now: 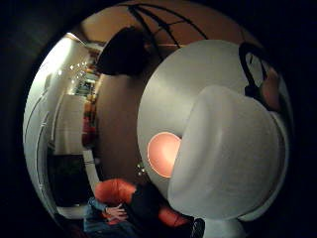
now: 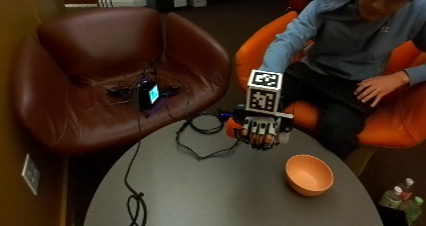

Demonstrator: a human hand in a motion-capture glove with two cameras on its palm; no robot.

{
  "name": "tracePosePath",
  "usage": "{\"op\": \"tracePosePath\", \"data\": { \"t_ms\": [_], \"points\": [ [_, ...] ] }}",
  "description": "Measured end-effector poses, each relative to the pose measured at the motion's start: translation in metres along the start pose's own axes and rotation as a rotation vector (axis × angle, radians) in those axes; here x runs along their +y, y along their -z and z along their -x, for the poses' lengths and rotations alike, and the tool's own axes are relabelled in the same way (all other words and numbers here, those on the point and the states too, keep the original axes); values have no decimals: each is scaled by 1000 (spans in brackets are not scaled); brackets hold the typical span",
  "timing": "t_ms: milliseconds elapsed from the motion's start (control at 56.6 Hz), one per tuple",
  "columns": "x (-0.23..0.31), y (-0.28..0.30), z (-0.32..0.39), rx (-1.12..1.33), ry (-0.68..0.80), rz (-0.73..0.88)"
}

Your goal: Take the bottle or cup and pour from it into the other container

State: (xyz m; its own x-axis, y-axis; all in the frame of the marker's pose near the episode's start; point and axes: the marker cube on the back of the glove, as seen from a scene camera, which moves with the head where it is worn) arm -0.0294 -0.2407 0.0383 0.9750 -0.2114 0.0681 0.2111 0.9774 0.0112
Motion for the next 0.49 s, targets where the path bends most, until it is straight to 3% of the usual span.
{"op": "tracePosePath", "data": {
  "t_ms": [265,495],
  "points": [
    [15,3,60,553,118,119],
    [22,-18,99,855,209,179]
  ]
}}
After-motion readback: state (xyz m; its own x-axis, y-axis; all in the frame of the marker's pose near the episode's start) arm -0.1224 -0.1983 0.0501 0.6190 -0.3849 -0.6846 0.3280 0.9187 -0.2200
